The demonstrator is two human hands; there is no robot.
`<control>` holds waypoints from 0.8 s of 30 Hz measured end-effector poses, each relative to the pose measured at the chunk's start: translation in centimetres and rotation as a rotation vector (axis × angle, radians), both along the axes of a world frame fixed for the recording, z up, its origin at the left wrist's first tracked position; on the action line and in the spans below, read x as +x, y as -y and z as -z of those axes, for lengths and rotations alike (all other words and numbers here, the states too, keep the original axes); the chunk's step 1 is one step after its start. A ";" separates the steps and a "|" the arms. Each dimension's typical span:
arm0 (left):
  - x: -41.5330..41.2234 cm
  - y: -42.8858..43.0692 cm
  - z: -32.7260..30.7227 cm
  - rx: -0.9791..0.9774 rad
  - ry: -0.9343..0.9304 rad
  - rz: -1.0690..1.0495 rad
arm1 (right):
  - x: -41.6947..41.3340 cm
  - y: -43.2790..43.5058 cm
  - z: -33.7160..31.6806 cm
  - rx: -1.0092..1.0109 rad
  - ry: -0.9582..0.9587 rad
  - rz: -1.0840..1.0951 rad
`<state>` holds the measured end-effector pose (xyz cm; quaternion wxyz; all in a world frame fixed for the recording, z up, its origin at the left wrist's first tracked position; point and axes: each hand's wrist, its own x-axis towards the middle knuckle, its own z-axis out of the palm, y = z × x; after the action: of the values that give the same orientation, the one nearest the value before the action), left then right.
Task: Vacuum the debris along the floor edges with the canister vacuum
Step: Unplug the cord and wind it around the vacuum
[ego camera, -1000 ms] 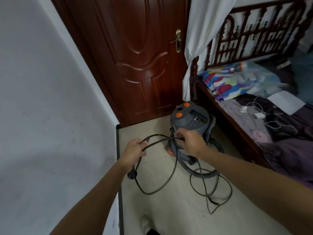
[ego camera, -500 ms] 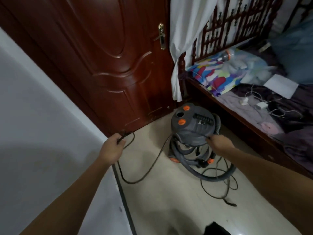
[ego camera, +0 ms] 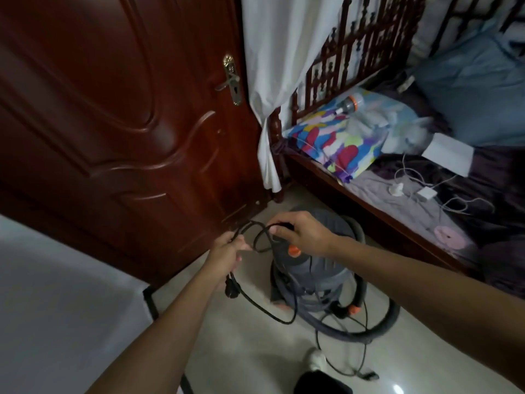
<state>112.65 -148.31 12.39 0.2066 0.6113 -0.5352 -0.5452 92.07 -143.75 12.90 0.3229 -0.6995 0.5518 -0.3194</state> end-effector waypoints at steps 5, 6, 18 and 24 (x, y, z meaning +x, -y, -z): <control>-3.0 5.7 -1.0 0.037 -0.009 0.191 | -2.9 5.3 0.9 0.002 0.076 0.150; -3.5 6.6 -1.1 0.062 -0.014 0.246 | -3.2 6.1 1.2 0.013 0.081 0.165; -2.0 26.0 -3.1 0.456 -0.376 0.398 | -10.5 5.2 14.3 0.735 -0.330 0.936; -1.3 37.6 -3.1 0.422 -0.390 0.395 | -5.2 0.6 20.9 1.005 -0.278 1.083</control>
<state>111.35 -185.90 15.53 0.0646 0.4097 -0.4690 -0.7797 86.86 -144.33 -7.98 0.3284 -0.1322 0.9338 -0.0519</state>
